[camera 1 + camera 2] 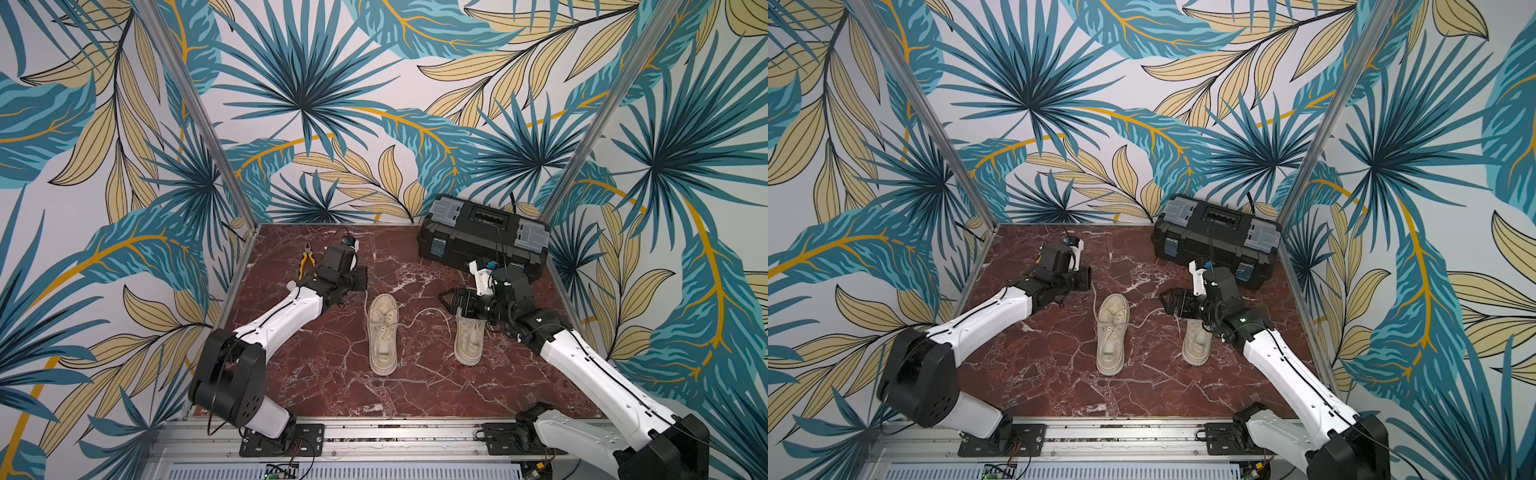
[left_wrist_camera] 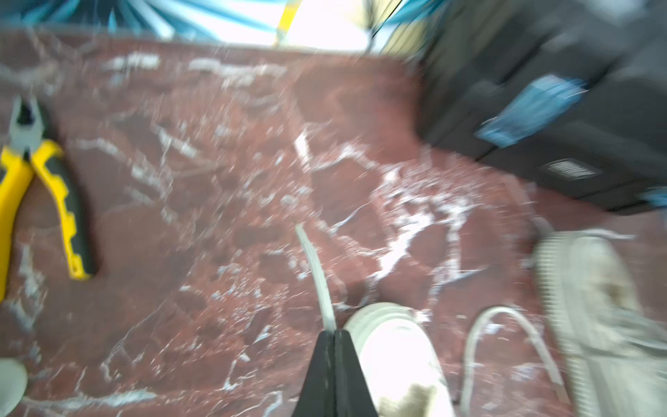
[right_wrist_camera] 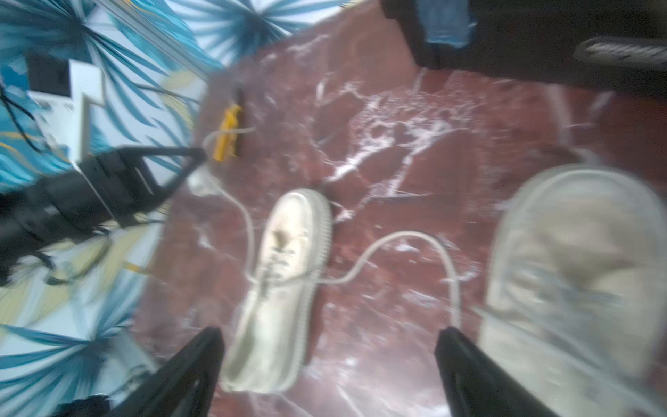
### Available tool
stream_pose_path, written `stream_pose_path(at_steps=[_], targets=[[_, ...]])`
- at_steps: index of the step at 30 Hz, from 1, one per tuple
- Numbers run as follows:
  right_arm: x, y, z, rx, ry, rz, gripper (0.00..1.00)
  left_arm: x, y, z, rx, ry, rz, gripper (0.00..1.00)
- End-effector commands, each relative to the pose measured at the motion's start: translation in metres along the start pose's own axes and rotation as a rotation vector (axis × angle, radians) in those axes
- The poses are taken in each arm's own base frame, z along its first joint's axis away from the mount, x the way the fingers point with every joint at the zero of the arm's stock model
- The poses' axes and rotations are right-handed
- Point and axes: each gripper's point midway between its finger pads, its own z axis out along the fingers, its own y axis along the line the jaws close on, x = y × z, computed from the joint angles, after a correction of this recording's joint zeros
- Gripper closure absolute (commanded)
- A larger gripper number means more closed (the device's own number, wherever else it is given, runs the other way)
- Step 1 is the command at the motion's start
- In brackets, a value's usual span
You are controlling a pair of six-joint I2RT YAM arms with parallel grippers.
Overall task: Tie the shoes
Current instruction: Cross the shoelace with the shoelace.
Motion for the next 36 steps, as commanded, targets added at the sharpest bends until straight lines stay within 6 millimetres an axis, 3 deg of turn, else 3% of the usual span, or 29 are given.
stream_pose_path(at_steps=[1, 4, 8, 13, 19, 27, 31, 32, 36], targets=[[-0.026, 0.067, 0.001, -0.391, -0.085, 0.197, 0.06, -0.002, -0.045, -0.02, 0.23, -0.092, 0.06, 1.0], [-0.03, 0.085, 0.012, -0.448, -0.077, 0.251, 0.07, 0.002, -0.069, -0.038, 0.33, -0.117, 0.085, 1.0], [-0.039, 0.086, 0.028, -0.462, -0.094, 0.401, 0.07, 0.009, -0.092, -0.048, 0.409, -0.109, 0.096, 1.0], [-0.041, 0.095, 0.048, -0.478, -0.054, 0.53, 0.09, 0.017, -0.108, -0.05, 0.456, -0.101, 0.096, 1.0], [-0.028, 0.099, 0.074, -0.45, 0.018, 0.598, 0.18, 0.021, -0.115, -0.049, 0.476, -0.099, 0.098, 1.0], [-0.027, 0.11, 0.089, -0.461, 0.051, 0.584, 0.52, 0.026, -0.118, -0.05, 0.487, -0.078, 0.11, 1.0], [-0.027, 0.112, 0.086, -0.469, 0.051, 0.574, 0.95, 0.028, -0.115, -0.05, 0.472, -0.073, 0.115, 1.0], [-0.028, 0.112, 0.085, -0.469, 0.048, 0.564, 1.0, 0.028, -0.114, -0.051, 0.47, -0.073, 0.117, 0.97], [-0.034, 0.115, 0.076, -0.443, 0.034, 0.496, 1.0, 0.024, -0.11, -0.062, 0.448, -0.097, 0.138, 0.58]])
